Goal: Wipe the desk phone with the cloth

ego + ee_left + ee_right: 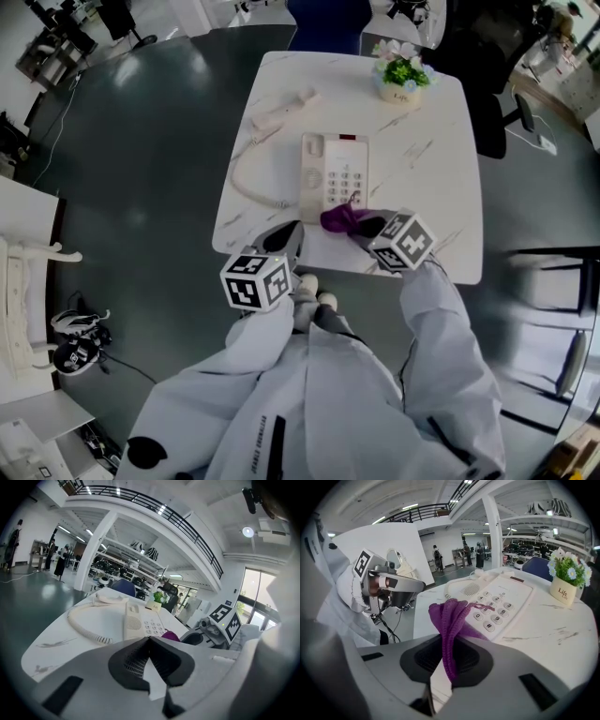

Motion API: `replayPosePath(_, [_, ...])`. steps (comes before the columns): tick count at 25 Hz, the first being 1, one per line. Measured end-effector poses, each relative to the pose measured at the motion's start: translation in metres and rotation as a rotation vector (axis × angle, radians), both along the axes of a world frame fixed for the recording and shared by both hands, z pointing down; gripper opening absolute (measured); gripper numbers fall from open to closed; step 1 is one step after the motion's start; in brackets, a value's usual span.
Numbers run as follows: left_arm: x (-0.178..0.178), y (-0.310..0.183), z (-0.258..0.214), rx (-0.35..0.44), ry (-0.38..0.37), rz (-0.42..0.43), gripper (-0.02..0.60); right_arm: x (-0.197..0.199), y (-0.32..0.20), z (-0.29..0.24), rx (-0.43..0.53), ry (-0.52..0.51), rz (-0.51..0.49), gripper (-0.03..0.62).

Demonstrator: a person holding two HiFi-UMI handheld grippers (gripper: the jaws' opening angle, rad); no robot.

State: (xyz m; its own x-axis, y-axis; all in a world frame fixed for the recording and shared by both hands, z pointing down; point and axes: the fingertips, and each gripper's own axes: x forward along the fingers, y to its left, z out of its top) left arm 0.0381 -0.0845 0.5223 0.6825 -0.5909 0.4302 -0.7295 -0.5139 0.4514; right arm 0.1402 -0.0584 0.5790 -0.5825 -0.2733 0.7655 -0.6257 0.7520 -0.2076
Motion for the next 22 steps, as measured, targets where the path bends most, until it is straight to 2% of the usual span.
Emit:
replayPosePath(5, [-0.005, 0.002, -0.008, 0.025, -0.003, -0.013, -0.003, -0.005, 0.01, -0.002, 0.008, -0.036, 0.008, 0.038])
replayPosePath(15, [-0.01, 0.0, -0.026, 0.111, 0.001, -0.015, -0.002, 0.0, -0.01, -0.05, 0.161, -0.261, 0.21, 0.038])
replayPosePath(22, [-0.011, -0.009, -0.034, 0.135, 0.003, -0.006, -0.003, 0.005, -0.032, -0.078, 0.261, -0.339, 0.298, 0.038])
